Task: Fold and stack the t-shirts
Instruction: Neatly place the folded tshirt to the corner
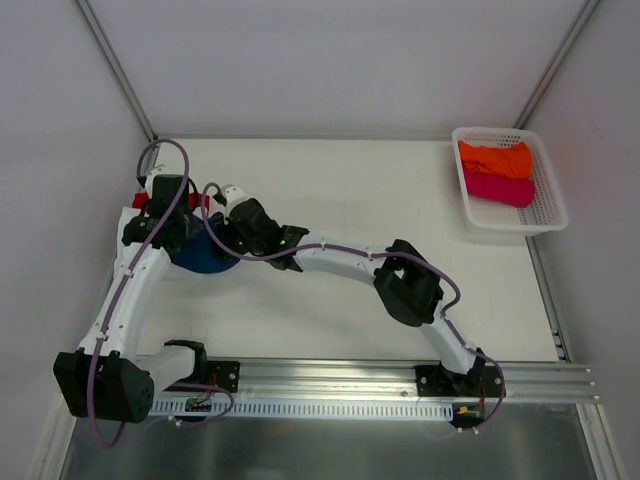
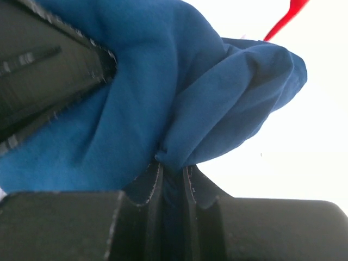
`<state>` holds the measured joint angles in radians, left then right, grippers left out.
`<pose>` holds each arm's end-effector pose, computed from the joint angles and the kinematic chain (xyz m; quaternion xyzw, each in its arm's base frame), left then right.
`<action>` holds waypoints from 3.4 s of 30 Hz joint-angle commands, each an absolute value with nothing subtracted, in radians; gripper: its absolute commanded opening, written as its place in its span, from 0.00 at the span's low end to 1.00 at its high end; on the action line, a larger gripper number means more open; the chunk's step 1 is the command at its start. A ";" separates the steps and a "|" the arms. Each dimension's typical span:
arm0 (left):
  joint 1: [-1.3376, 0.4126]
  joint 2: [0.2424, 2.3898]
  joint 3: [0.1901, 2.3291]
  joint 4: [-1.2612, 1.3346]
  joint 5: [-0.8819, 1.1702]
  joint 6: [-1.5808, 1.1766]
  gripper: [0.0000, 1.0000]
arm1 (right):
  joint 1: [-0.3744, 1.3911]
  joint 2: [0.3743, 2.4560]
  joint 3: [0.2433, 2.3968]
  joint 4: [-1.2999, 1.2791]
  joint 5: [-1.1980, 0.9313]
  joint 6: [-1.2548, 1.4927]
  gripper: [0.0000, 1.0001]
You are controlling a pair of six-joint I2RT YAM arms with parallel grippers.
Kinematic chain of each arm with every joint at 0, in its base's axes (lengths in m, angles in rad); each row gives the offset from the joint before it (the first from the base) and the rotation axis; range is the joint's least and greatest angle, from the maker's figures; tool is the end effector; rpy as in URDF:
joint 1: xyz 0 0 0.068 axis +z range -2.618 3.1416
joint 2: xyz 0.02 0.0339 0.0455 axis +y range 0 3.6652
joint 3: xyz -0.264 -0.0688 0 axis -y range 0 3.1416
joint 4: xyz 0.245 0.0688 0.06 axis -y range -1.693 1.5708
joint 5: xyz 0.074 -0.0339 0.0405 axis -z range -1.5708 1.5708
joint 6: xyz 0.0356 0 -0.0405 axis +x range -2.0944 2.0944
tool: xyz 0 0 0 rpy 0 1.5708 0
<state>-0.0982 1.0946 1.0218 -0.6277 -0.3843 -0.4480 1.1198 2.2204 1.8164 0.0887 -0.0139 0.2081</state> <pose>0.2297 -0.0092 0.3212 -0.2342 0.8625 0.0551 0.4452 0.2318 0.4797 0.2486 -0.3600 0.7249 0.3663 0.4591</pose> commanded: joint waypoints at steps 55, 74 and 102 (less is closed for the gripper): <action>0.426 1.577 1.799 -0.661 -0.285 -0.354 0.00 | 1.060 2.528 2.465 -0.066 -0.170 0.037 0.00; 0.552 1.640 1.605 -0.638 -0.489 -0.482 0.00 | 1.115 2.608 2.251 -0.086 -0.364 0.098 0.00; -0.064 0.991 1.519 -0.589 -0.397 -0.426 0.99 | 1.112 1.881 1.649 -0.211 0.367 -0.116 0.99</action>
